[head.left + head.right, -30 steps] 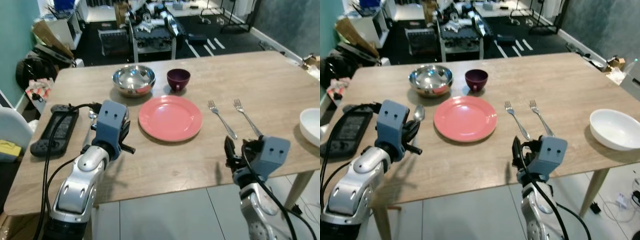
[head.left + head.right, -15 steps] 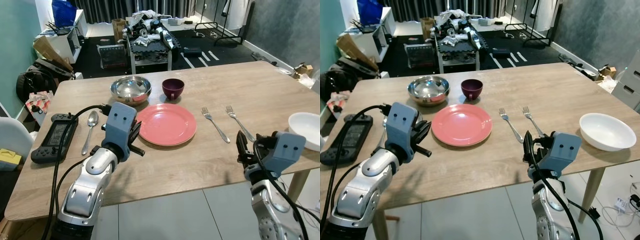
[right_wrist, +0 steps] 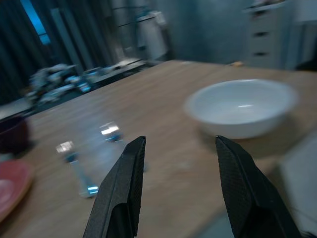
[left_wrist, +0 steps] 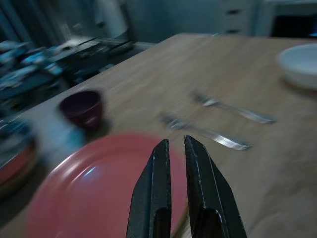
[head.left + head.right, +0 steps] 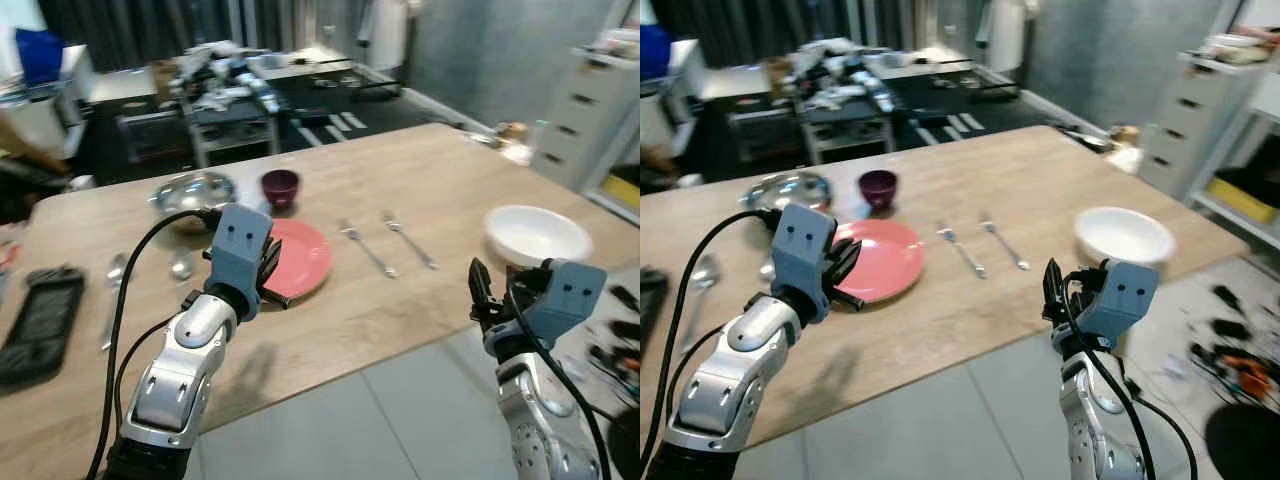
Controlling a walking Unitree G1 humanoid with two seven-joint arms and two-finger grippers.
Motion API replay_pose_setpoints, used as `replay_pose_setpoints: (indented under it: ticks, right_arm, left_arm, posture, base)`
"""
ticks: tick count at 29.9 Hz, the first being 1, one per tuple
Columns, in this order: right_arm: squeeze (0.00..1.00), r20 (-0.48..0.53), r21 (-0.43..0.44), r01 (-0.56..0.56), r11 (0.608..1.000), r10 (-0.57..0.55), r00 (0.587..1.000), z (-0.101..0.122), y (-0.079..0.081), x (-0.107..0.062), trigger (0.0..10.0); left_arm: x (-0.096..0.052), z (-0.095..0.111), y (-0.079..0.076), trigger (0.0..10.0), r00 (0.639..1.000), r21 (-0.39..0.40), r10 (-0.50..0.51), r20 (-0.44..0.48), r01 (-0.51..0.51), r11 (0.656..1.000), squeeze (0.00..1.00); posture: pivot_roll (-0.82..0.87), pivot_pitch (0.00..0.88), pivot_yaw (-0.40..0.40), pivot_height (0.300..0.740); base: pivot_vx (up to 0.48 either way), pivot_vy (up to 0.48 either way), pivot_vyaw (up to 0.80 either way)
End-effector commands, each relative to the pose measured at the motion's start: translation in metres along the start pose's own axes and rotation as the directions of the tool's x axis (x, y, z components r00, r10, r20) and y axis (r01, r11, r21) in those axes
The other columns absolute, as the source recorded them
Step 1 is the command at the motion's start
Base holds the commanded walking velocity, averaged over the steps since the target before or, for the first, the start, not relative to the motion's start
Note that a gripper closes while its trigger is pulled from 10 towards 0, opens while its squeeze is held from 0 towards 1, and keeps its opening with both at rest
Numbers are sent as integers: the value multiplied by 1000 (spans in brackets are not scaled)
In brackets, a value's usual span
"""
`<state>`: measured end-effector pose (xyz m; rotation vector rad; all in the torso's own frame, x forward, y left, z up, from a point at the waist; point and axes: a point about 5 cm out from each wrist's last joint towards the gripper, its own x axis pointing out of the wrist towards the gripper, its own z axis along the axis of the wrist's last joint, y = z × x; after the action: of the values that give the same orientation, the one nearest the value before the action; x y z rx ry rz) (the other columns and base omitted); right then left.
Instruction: Setting the table
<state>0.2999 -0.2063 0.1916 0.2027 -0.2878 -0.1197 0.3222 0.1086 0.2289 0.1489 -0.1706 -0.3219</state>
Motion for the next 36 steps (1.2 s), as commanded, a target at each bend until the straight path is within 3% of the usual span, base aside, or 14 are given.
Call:
replay_pose_setpoints:
  ticks: [1, 36]
  right_arm:
    - [0, -7, 0, 2, 1000, -2, 1000, -3, -1, -1, 10000]
    - [0, -16, -7, -11, 1000, 11, 1000, -6, -1, 0, 10000]
  left_arm:
    - [0, -3, 0, 10000, 1000, 7, -2, -10, 2, 1000, 0]
    - [2, -7, -2, 10000, 1000, 3, -10, -12, 10, 1000, 0]
  posture:
    - [19, 34, 89, 740]
    - [18, 28, 86, 740]
  base:
    - [0, 0, -800]
    - [0, 0, -800]
